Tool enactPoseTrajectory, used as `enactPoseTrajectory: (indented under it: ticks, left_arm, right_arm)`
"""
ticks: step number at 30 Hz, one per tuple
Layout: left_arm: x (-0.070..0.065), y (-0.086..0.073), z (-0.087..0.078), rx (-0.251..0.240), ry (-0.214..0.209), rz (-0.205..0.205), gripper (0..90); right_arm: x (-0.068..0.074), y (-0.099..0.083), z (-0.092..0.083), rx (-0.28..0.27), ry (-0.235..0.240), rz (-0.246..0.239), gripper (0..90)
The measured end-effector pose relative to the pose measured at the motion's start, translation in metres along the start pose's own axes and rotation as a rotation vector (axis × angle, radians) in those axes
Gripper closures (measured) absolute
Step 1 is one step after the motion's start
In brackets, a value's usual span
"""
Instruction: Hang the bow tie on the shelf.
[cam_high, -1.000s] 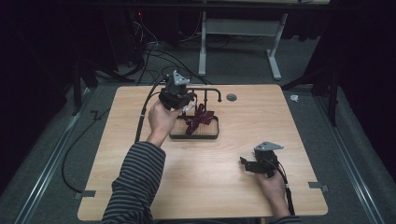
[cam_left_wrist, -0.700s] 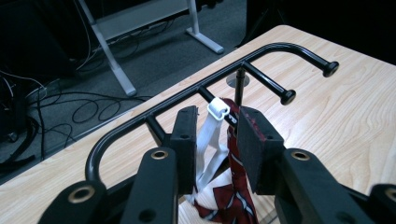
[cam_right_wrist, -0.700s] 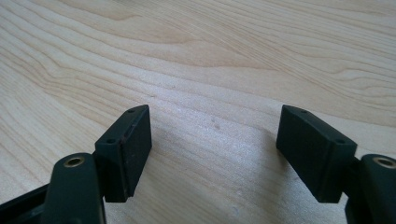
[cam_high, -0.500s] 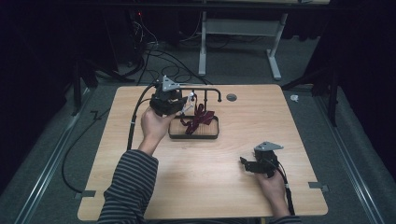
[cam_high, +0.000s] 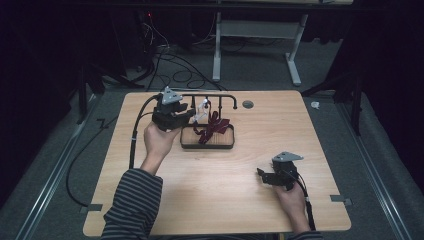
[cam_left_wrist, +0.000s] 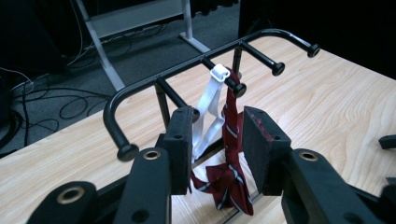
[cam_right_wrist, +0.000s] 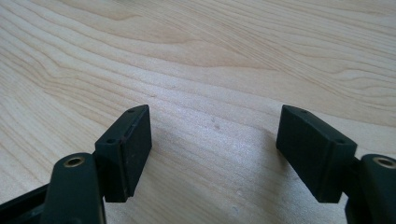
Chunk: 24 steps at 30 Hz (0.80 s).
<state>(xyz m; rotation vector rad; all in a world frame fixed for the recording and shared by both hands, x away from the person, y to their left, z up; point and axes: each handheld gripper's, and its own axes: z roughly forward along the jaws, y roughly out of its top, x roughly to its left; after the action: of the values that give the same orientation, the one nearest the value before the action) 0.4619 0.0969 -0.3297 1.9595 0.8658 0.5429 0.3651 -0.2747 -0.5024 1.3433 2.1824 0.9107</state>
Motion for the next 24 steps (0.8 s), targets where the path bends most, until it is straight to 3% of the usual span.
enactPoseTrajectory:
  ticks: [5, 24]
  left_arm:
    - [0.002, -0.006, -0.008, -0.01, -0.027, -0.026, 63.7]
    - [0.008, -0.024, -0.032, -0.026, -0.03, -0.05, 63.5]
  right_arm:
    - [0.0, 0.0, 0.0, 0.0, 0.0, -0.001, 27.9]
    - [0.0, 0.0, 0.0, 0.0, 0.0, 0.0, 27.9]
